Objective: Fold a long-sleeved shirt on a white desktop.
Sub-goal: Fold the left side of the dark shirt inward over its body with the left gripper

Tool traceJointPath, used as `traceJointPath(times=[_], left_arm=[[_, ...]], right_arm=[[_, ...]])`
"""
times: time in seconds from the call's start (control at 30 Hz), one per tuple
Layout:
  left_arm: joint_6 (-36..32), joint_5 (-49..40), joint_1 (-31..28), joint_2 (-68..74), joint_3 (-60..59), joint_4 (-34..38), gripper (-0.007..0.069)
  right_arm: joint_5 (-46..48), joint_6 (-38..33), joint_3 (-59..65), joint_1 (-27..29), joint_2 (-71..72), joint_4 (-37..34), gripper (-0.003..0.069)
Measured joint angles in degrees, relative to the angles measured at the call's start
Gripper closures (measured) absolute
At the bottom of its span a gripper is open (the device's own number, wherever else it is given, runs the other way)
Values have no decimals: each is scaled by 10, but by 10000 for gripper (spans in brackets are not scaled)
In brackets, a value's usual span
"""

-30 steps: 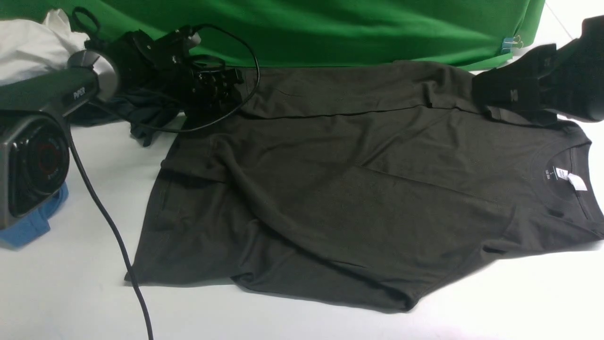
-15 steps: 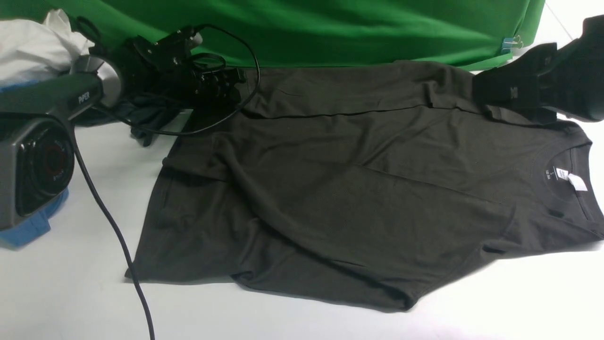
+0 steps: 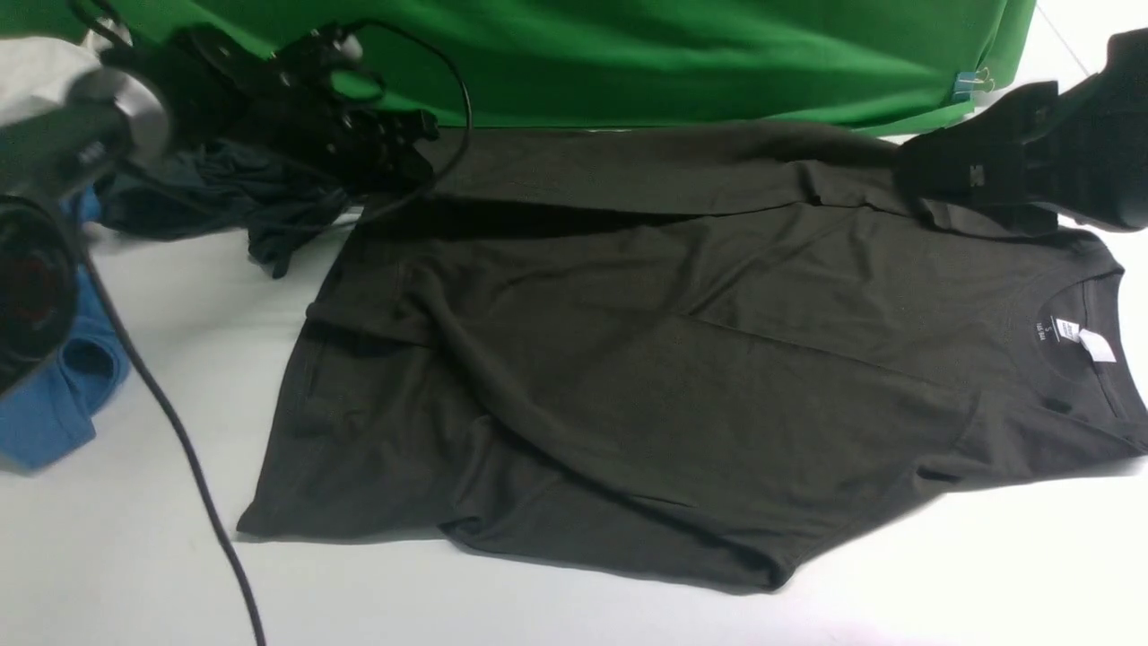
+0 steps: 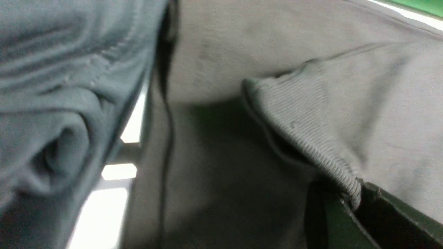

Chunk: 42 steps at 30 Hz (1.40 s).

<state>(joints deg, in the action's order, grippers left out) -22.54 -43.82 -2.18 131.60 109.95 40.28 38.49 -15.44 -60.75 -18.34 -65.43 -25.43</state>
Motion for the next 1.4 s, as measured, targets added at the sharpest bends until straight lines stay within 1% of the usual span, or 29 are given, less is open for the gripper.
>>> traceJointPath(times=[0.03, 0.1, 0.13, 0.3, 0.6, 0.77, 1.0, 1.1, 1.2, 1.27, 1.3, 1.33, 1.37, 1.4], left_arm=[[0, -7, -1, -2, 0, -1, 563], [1, -54, -6, -31, 0, -22, 563], [2, -58, -6, -31, 0, -24, 563], [31, -134, -7, -69, 0, -86, 563], [44, -244, -7, -71, 0, -123, 563], [46, -255, -7, -72, -7, -131, 563], [48, -258, -6, -86, -57, -164, 563], [61, -258, -6, -86, -75, -175, 555], [65, -254, -6, -86, -87, -180, 510], [65, -255, -6, -86, -87, -182, 443], [65, -255, -6, -87, -87, -182, 435], [65, -256, -6, -89, -88, -183, 371], [65, -257, -6, -92, -88, -184, 336], [65, -258, -6, -98, -88, -186, 274]], right_arm=[[0, 0, 0, 0, 0, 0, 418], [0, 0, 0, 0, 0, 0, 418], [0, 0, 0, 0, 0, 0, 418], [0, 0, 0, 0, 0, 0, 418], [24, 0, 0, 0, 0, 0, 418], [38, 0, 0, 0, 0, 0, 418], [44, 0, 0, 0, 0, 1, 418], [44, 0, 0, 0, 0, 1, 418], [44, 0, 0, 0, 0, 1, 418], [44, 0, 0, 0, 0, 2, 418], [44, 0, 0, 0, 0, 2, 418], [43, -1, 0, 0, 0, 3, 418], [42, -1, 0, 0, 0, 5, 418], [41, -1, 0, 0, 0, 11, 418]])
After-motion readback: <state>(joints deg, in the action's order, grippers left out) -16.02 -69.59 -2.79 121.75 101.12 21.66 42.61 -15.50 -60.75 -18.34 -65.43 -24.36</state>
